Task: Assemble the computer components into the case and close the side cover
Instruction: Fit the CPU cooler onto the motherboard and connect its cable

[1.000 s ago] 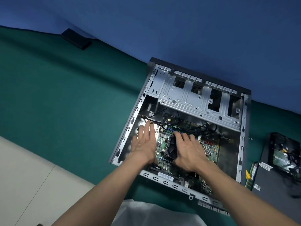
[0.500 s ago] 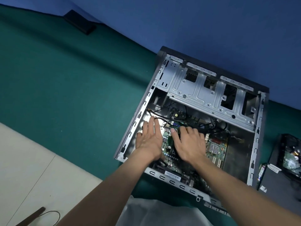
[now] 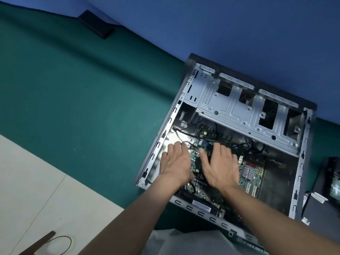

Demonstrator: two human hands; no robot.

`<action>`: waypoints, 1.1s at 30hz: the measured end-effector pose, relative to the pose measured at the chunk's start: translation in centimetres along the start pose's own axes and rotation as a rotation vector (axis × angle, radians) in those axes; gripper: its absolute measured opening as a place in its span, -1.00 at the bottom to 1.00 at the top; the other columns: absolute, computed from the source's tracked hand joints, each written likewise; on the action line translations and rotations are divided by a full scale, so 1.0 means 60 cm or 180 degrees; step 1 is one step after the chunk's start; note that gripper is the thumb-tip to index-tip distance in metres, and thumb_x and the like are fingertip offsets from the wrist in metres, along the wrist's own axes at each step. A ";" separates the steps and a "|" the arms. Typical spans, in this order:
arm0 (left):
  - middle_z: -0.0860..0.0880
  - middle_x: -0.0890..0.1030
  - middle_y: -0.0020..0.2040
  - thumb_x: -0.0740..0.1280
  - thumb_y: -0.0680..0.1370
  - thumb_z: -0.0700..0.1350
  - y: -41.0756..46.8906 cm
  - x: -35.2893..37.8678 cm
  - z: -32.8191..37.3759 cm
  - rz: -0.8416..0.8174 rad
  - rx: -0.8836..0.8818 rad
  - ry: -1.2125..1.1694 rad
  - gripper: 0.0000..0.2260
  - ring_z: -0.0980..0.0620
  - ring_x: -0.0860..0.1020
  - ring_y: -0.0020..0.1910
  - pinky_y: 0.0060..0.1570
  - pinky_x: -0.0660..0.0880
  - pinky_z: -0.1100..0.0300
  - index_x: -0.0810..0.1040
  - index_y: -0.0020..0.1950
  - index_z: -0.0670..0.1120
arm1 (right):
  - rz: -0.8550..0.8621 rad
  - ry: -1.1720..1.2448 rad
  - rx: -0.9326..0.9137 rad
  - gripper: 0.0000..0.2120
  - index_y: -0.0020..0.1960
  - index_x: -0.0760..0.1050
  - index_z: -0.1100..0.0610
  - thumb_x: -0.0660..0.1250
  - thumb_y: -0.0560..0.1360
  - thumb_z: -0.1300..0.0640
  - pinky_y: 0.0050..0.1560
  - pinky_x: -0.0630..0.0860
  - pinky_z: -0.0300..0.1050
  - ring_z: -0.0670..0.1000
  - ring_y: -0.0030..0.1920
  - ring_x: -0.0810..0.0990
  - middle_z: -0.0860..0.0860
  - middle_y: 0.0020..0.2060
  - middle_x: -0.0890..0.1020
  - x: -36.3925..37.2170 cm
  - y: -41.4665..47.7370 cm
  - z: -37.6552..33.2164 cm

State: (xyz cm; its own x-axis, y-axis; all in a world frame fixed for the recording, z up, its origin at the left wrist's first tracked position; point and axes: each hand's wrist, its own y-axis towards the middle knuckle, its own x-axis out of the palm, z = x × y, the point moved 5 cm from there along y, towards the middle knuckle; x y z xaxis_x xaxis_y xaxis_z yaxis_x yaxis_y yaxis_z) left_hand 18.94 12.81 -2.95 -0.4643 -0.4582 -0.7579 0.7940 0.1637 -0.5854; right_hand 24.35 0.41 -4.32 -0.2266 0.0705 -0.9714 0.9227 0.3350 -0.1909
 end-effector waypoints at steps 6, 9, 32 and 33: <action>-0.08 0.45 0.27 0.42 0.50 0.03 -0.011 -0.004 0.006 -0.0190 0.0137 -0.0116 -0.76 -0.10 0.35 0.31 0.30 0.27 -0.03 0.43 -0.02 -0.06 | -0.0158 0.0573 -0.0659 -0.59 0.40 0.34 0.08 0.11 0.61 -0.07 0.23 0.34 0.03 0.01 0.20 0.38 0.02 0.23 0.51 -0.031 0.035 -0.026; -0.08 0.49 0.19 0.41 0.52 -0.02 -0.011 -0.008 0.011 -0.0022 0.0276 -0.0156 -0.79 -0.09 0.39 0.21 0.19 0.32 0.03 0.40 -0.10 -0.05 | -0.0698 0.0017 -0.1298 -0.69 0.29 0.46 -0.02 0.18 0.59 -0.06 0.23 0.28 0.00 0.02 0.22 0.39 -0.03 0.22 0.54 -0.033 0.052 -0.051; -0.11 0.57 0.23 0.21 0.65 -0.14 0.076 -0.117 0.062 0.0095 0.0086 -0.1911 -0.73 -0.02 0.53 0.18 0.15 0.40 0.19 0.50 0.31 -0.18 | -0.0504 0.2830 0.0463 -0.89 -0.12 0.61 -0.05 0.37 0.50 -0.05 -0.13 0.51 -0.16 -0.15 -0.26 0.60 -0.13 -0.20 0.64 -0.078 -0.024 0.061; -0.12 0.56 0.24 0.22 0.64 -0.12 0.081 -0.115 0.063 -0.0080 0.0000 -0.2135 -0.72 -0.08 0.50 0.25 0.26 0.40 0.08 0.47 0.32 -0.18 | -0.0547 0.2596 0.0360 -0.87 -0.13 0.61 -0.04 0.36 0.51 -0.07 -0.07 0.48 -0.12 -0.14 -0.22 0.59 -0.13 -0.17 0.62 -0.078 -0.024 0.060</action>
State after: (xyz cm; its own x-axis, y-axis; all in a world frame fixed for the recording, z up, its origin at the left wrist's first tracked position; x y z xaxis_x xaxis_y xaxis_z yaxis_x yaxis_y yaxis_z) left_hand 27.50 13.44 0.52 -0.1383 -0.9055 -0.4011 0.7862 0.1460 -0.6005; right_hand 25.18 -3.78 0.00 -0.4811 0.6986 -0.5296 0.8706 0.3101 -0.3819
